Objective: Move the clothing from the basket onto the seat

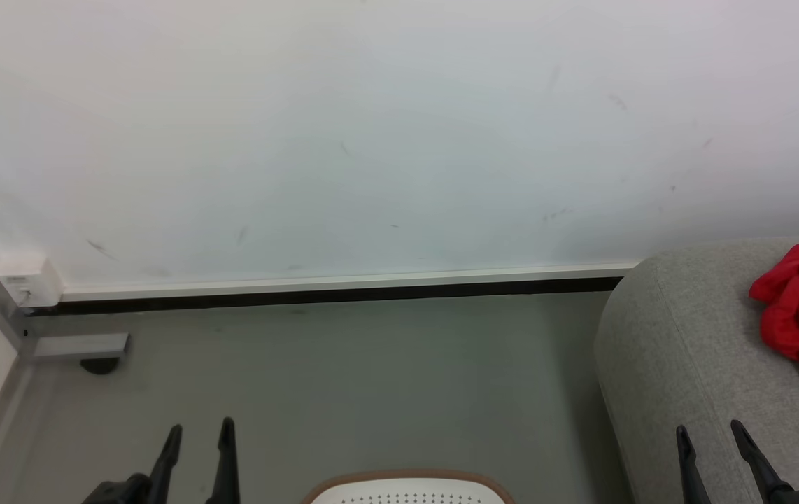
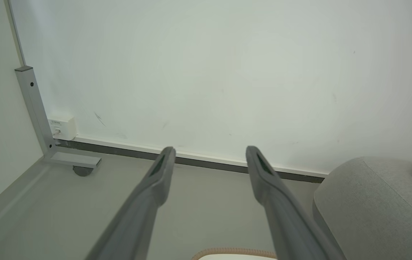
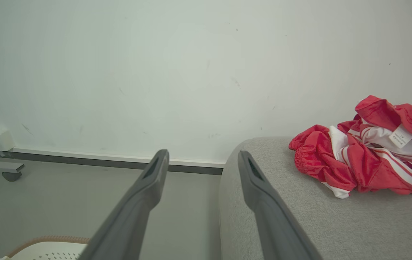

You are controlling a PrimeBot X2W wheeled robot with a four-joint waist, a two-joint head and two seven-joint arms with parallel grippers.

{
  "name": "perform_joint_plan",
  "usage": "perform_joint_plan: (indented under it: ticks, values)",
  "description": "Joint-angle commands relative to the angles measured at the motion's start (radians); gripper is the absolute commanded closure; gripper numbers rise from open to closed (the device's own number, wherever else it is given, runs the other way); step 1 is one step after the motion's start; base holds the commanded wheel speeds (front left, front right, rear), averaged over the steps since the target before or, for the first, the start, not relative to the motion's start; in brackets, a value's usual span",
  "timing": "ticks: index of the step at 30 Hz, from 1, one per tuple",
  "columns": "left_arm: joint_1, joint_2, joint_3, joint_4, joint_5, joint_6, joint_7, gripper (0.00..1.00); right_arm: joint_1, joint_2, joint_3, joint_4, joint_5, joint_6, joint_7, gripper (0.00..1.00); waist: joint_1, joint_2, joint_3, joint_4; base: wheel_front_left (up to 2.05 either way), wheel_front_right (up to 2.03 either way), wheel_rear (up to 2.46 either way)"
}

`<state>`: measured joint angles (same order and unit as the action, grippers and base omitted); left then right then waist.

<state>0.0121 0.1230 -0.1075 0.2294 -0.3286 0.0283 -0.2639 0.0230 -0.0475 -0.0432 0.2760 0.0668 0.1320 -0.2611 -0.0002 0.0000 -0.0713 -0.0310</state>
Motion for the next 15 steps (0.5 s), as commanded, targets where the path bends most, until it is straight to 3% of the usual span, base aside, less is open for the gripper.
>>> perform_joint_plan:
  ticks: [1,15]
  values:
    - [0.013,-0.003,0.003,0.005,0.008,-0.006,-0.001,0.00,0.013,-0.003,-0.001,0.000,0.013,-0.003,-0.003,0.00,0.0002,0.0000,0.000,0.000,0.00,0.00,0.00]
    - [-0.007,-0.044,0.049,0.036,0.064,-0.094,-0.001,0.00,0.025,-0.003,0.011,0.011,0.025,-0.003,-0.003,0.00,0.0002,0.0000,0.006,-0.008,0.00,0.00,0.00]
